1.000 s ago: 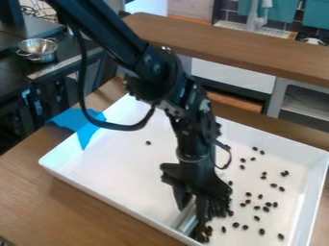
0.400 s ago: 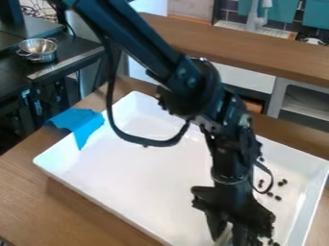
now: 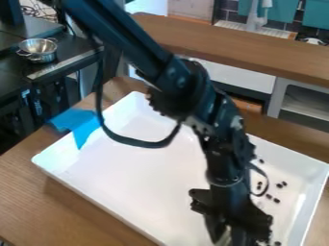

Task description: Sweep into pile

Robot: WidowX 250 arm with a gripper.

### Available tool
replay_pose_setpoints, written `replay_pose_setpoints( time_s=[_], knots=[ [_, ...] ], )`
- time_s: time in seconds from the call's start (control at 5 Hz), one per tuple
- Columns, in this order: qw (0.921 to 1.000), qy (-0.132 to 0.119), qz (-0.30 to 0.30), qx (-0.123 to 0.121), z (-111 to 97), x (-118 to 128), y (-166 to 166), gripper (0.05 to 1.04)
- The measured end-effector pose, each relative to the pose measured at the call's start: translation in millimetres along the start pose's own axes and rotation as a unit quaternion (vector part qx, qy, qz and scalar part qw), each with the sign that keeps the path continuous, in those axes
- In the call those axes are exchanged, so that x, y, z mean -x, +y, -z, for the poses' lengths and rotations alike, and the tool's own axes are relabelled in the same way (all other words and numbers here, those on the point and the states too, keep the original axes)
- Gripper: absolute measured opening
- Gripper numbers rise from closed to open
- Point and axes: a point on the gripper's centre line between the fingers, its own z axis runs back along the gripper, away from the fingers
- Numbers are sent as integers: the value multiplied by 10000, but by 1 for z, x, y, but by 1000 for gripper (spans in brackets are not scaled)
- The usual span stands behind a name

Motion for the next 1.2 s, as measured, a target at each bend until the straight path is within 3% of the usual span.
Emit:
replay_pose_setpoints(
  time_s=[0.2, 0.6, 0.8, 1.0, 1.2],
  knots=[
    [10000, -68, -64, -25, -11, 1, 36, 369],
    [9989, -239, -163, 377, -58, 5, 93, 369],
    [9986, -313, -310, 302, -71, 5, 124, 369],
    [9968, -563, -559, 49, -76, -7, 156, 369],
    [9937, -644, -908, -151, -66, -21, 188, 369]
  ],
)
